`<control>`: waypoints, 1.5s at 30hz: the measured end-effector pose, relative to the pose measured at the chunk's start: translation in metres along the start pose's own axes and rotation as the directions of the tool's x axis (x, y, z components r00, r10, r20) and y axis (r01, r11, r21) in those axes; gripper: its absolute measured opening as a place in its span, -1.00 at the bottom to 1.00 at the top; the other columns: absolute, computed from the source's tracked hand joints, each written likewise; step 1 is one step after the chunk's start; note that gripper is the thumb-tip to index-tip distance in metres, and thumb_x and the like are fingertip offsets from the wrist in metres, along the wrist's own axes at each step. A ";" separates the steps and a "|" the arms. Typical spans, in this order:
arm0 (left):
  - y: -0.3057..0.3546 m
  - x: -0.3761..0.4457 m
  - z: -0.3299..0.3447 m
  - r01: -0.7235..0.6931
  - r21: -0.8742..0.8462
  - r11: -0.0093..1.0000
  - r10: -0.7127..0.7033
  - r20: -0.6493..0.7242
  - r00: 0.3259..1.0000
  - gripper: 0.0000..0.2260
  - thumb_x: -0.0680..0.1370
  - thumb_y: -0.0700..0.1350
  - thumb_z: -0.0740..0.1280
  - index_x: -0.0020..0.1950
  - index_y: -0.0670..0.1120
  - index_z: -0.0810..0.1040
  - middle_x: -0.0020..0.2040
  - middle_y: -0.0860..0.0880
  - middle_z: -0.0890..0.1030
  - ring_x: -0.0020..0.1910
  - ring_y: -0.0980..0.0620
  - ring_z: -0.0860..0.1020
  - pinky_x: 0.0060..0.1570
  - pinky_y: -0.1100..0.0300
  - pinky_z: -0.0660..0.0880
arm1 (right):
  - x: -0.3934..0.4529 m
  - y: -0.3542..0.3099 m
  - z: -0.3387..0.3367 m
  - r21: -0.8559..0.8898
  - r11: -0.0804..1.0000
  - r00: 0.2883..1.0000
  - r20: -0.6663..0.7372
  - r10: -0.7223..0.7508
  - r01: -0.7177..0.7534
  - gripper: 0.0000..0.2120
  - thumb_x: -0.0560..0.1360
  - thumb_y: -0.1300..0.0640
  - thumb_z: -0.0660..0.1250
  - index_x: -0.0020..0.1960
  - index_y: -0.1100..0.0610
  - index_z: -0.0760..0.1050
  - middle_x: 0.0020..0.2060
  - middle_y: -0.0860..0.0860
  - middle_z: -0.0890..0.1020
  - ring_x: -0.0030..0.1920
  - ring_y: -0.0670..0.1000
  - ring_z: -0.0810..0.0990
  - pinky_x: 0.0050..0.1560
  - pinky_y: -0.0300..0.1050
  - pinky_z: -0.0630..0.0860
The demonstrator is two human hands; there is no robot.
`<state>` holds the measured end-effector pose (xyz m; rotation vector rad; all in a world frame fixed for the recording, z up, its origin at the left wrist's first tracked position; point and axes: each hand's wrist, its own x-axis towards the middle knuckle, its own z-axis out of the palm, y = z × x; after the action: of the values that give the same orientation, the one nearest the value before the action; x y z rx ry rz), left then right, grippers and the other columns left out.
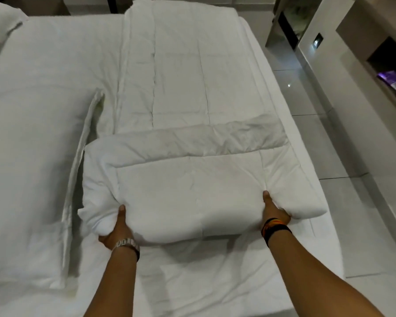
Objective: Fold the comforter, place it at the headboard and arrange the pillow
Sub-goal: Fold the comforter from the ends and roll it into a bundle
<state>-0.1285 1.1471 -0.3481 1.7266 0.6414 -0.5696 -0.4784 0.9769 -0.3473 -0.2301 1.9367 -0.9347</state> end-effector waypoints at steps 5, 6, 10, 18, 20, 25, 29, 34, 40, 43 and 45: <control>0.003 -0.044 -0.043 -0.048 -0.016 0.999 0.048 0.055 0.997 -0.22 0.33 0.07 0.68 0.44 -0.16 0.47 0.35 -0.07 0.58 0.15 -0.04 0.59 0.25 0.09 0.51 | -0.033 -0.004 -0.045 0.051 0.996 0.995 0.055 -0.080 0.077 -0.19 0.43 0.01 0.65 0.54 0.24 0.38 0.45 0.14 0.54 0.43 0.20 0.53 0.46 0.02 0.43; 0.001 -0.053 -0.054 -0.059 -0.034 0.998 0.062 0.074 0.995 -0.24 0.34 0.04 0.68 0.43 -0.16 0.47 0.32 -0.06 0.59 0.11 -0.01 0.57 0.21 0.12 0.50 | -0.038 -0.004 -0.058 0.047 0.994 0.993 0.064 -0.097 0.094 -0.20 0.45 0.01 0.64 0.54 0.26 0.38 0.45 0.16 0.53 0.43 0.20 0.52 0.45 0.00 0.42; -0.031 -0.091 -0.129 -0.063 -0.050 0.997 0.067 0.078 0.995 -0.29 0.32 0.01 0.70 0.37 -0.18 0.53 0.18 -0.02 0.59 0.06 -0.02 0.59 0.11 0.15 0.47 | -0.063 0.032 -0.133 0.049 0.994 0.990 0.100 -0.101 0.096 -0.22 0.44 0.03 0.65 0.53 0.25 0.42 0.43 0.13 0.56 0.39 0.18 0.55 0.43 -0.05 0.43; -0.157 -0.139 -0.333 -0.005 0.170 0.985 0.000 0.028 1.000 -0.27 0.30 0.02 0.71 0.34 -0.24 0.51 0.18 -0.08 0.59 0.08 -0.12 0.63 0.13 -0.01 0.53 | -0.113 0.187 -0.346 -0.015 0.995 0.994 0.062 0.095 -0.094 -0.23 0.42 -0.05 0.65 0.45 0.34 0.48 0.40 0.20 0.59 0.35 0.23 0.58 0.30 -0.06 0.44; -0.172 -0.148 -0.364 -0.014 0.161 0.987 0.011 0.018 1.000 -0.32 0.31 0.00 0.70 0.32 -0.21 0.54 0.17 -0.08 0.62 0.05 -0.06 0.62 0.12 0.04 0.51 | -0.124 0.203 -0.380 -0.013 0.994 0.991 0.071 0.110 -0.110 -0.21 0.40 -0.08 0.67 0.46 0.28 0.49 0.38 0.15 0.61 0.29 0.19 0.62 0.26 -0.07 0.47; -0.136 -0.177 -0.367 -0.080 -0.026 0.996 0.081 0.050 0.995 -0.28 0.33 -0.03 0.68 0.42 -0.13 0.49 0.20 0.03 0.59 0.10 -0.01 0.62 0.19 0.15 0.48 | -0.157 0.165 -0.381 0.076 0.990 0.993 0.041 0.115 -0.118 -0.04 0.34 -0.08 0.70 0.55 0.23 0.32 0.39 0.12 0.56 0.28 0.19 0.60 0.33 0.07 0.51; -0.065 -0.183 -0.316 -0.066 -0.248 0.966 0.086 0.071 0.994 -0.10 0.26 0.01 0.71 0.50 -0.05 0.37 0.27 -0.02 0.57 0.14 -0.04 0.61 0.24 -0.03 0.56 | -0.166 0.105 -0.336 0.319 0.944 0.990 0.136 0.038 -0.080 0.30 0.15 -0.20 0.71 0.69 0.13 0.11 0.51 0.11 0.46 0.41 0.21 0.53 0.43 0.24 0.47; 0.044 -0.184 -0.205 -0.119 -0.487 0.865 0.286 0.286 0.914 0.01 0.39 -0.12 0.61 0.64 0.10 0.00 0.29 -0.14 0.51 -0.02 -0.07 0.60 -0.03 -0.02 0.62 | -0.170 -0.019 -0.242 0.396 0.915 0.926 0.311 -0.215 0.080 0.09 0.30 -0.31 0.60 0.65 0.03 0.20 0.41 0.21 0.58 0.24 0.23 0.68 0.08 0.18 0.69; 0.070 -0.143 -0.101 -0.349 -0.303 0.887 0.437 0.299 0.848 -0.24 0.60 -0.11 0.44 0.67 -0.03 0.05 0.49 -0.14 0.42 0.41 -0.10 0.50 0.30 0.06 0.48 | -0.134 -0.077 -0.153 0.211 0.913 0.857 0.320 -0.403 0.350 -0.17 0.49 -0.28 0.51 0.62 0.05 0.35 0.45 0.16 0.57 0.42 0.19 0.57 0.48 0.19 0.48; 0.012 -0.121 -0.083 -0.436 0.100 0.894 0.401 0.255 0.880 -0.17 0.58 0.14 0.43 0.70 0.07 0.00 0.69 -0.16 0.10 0.63 -0.17 0.20 0.50 -0.06 0.24 | -0.093 -0.028 -0.124 -0.028 0.960 0.939 0.218 -0.265 0.278 -0.04 0.39 -0.42 0.46 0.62 0.06 0.34 0.57 0.09 0.43 0.52 0.18 0.44 0.53 0.24 0.40; -0.018 -0.104 -0.071 -0.321 0.291 0.901 0.260 0.229 0.938 -0.06 0.51 0.31 0.42 0.69 0.22 -0.12 0.70 -0.19 -0.17 0.67 -0.28 -0.02 0.53 -0.28 0.10 | -0.087 -0.007 -0.108 -0.027 0.989 0.973 0.184 -0.139 0.147 0.13 0.30 -0.50 0.50 0.67 0.00 0.21 0.61 0.05 0.36 0.55 0.22 0.39 0.49 0.37 0.39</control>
<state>-0.2142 1.2066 -0.2750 2.0027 0.1513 -0.6390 -0.5206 1.0718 -0.2553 -0.4681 1.7888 -0.9349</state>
